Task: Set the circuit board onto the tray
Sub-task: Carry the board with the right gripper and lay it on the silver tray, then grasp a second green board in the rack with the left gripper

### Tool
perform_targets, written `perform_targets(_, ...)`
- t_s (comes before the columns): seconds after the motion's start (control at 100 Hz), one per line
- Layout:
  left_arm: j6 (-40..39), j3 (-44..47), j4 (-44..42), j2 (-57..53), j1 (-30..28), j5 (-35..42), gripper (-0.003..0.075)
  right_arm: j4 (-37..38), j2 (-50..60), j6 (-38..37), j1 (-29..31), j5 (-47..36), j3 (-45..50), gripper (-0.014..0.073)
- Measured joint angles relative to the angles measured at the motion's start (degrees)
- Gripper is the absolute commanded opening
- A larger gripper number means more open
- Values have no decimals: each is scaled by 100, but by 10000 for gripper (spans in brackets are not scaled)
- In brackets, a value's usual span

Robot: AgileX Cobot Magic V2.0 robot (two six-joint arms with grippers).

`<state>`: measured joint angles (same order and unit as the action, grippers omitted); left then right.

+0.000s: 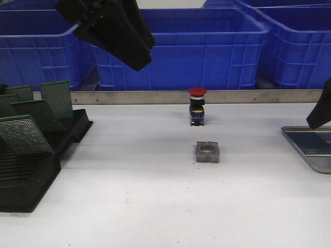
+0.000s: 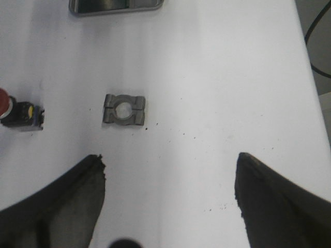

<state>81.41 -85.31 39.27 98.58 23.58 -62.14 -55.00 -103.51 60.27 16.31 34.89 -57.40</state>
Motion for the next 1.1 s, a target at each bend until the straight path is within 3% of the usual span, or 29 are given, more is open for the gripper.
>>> perform_targets(0.15,0,-9,-331,0,-481,0,487,111,0,0,0,-186,0,614)
perform_targets(0.46,-249,-9,-2102,73,-1274,181,487,132,0,0,0,-276,0,614)
perform_targets(0.94,-296,-9,-2438,833,-1495,437,480,132,0,0,0,-308,0,614)
perform_targets(1.01,-296,-9,-2447,963,-1495,585,441,132,0,0,0,-308,0,614)
perform_targets(1.1,-296,-9,-2458,1056,-1495,721,323,132,0,0,0,-308,0,614)
